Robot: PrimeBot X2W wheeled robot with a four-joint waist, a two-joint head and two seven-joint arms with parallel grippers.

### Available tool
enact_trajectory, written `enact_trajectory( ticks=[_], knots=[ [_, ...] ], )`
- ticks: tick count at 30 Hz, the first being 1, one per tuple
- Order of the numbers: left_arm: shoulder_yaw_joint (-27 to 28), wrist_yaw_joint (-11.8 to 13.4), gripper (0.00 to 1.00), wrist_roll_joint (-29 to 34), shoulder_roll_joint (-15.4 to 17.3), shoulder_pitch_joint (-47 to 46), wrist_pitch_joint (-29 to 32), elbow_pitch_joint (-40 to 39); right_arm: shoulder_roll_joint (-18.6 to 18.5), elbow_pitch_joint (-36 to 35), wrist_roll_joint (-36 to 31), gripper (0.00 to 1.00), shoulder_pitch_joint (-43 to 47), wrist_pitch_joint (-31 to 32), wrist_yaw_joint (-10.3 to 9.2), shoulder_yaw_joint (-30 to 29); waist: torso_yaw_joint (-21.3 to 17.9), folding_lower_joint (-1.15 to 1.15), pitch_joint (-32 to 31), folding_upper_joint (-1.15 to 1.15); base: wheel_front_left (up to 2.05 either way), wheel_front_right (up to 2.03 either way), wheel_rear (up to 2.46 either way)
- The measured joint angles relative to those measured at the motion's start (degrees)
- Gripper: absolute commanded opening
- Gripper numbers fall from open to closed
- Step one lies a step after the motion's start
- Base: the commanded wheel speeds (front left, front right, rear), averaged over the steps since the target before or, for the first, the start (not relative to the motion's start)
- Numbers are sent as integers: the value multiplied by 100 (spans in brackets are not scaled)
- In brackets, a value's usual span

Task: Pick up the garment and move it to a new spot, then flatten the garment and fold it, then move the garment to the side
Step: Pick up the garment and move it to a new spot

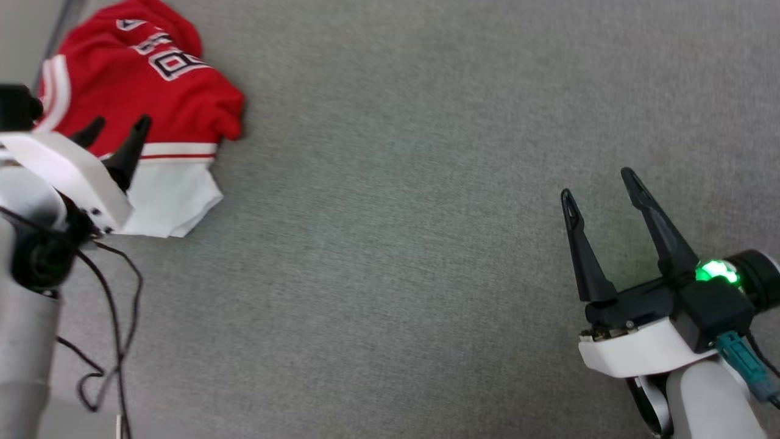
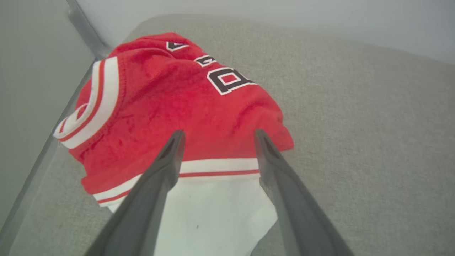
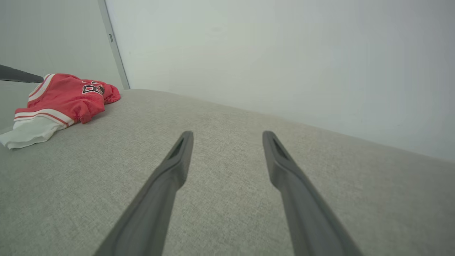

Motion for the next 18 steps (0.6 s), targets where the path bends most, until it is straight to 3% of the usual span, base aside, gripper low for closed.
enact_trajectory(
  ticks=[8,15,16,17,18],
  knots=[
    [-427,0,100,-755,493,-627,932,735,-53,-315,-54,100,-143,-1,0,68,-374,0,590,0,0,0,0],
    [-765,0,100,-1198,672,-790,1158,1227,-91,-365,-175,100,-150,-1,0,29,-558,-1,826,0,0,0,0],
    [-804,0,42,-1261,701,-802,1154,1254,-90,-376,-176,100,-150,-1,0,12,-568,-2,835,0,0,0,0],
    [-844,0,0,-1326,722,-815,1128,1287,-90,-381,-176,100,-150,-1,0,-1,-570,-2,837,0,0,0,0],
    [-898,0,0,-1411,736,-815,1124,1294,-90,-380,-179,100,-149,-1,0,-11,-569,-1,830,0,0,0,0]
  ],
)
